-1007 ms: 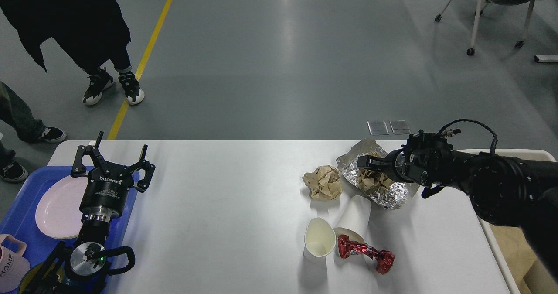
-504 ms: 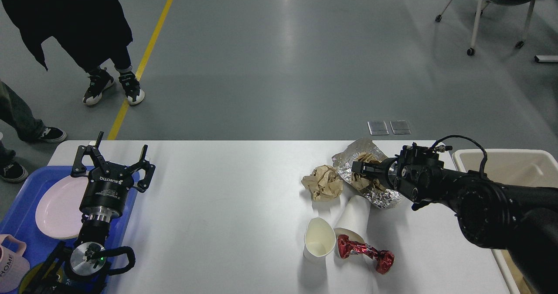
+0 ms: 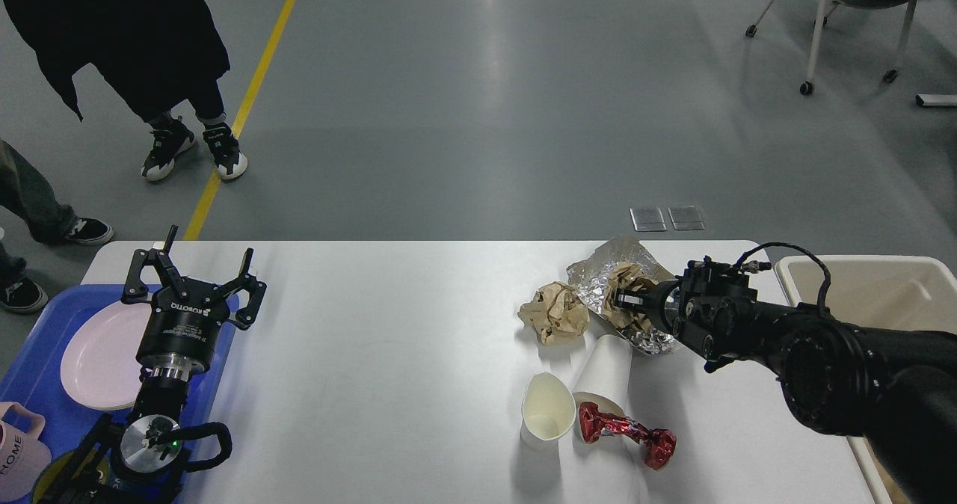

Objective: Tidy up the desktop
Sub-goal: 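Grasp the crumpled brown paper on the foil with the right gripper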

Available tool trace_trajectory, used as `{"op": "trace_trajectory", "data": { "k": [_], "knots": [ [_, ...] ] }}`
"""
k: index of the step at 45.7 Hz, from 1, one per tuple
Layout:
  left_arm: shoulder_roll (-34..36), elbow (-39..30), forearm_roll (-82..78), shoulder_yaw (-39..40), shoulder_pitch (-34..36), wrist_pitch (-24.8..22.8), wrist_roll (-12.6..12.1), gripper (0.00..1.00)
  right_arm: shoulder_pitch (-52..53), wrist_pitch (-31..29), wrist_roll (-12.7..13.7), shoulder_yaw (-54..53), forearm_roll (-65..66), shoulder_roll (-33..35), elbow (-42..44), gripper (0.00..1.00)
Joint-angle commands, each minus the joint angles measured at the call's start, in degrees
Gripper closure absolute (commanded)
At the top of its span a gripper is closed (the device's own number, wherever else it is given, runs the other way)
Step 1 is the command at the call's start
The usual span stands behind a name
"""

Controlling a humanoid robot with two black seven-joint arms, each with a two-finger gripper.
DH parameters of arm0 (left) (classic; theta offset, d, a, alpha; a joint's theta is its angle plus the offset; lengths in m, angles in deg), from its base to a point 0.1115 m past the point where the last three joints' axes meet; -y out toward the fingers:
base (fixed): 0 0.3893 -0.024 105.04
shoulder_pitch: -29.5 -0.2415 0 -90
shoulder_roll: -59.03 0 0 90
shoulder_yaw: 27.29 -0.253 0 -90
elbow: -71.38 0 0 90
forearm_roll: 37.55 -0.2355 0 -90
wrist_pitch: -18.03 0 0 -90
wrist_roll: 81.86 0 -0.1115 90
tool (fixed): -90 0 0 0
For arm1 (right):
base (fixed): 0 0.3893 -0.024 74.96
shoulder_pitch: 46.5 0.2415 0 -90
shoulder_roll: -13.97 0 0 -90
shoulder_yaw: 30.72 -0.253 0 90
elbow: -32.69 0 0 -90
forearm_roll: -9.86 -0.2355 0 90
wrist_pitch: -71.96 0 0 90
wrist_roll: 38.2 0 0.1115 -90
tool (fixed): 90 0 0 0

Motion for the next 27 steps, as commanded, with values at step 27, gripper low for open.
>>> {"op": "trace_trajectory", "data": {
  "k": [27],
  "knots": [
    [0.0,0.0,0.0,0.0,0.0,0.0,0.0,0.04,5.0,-1.5,5.2,-2.6,-0.3,1.5,-7.0,1.0]
  ]
}}
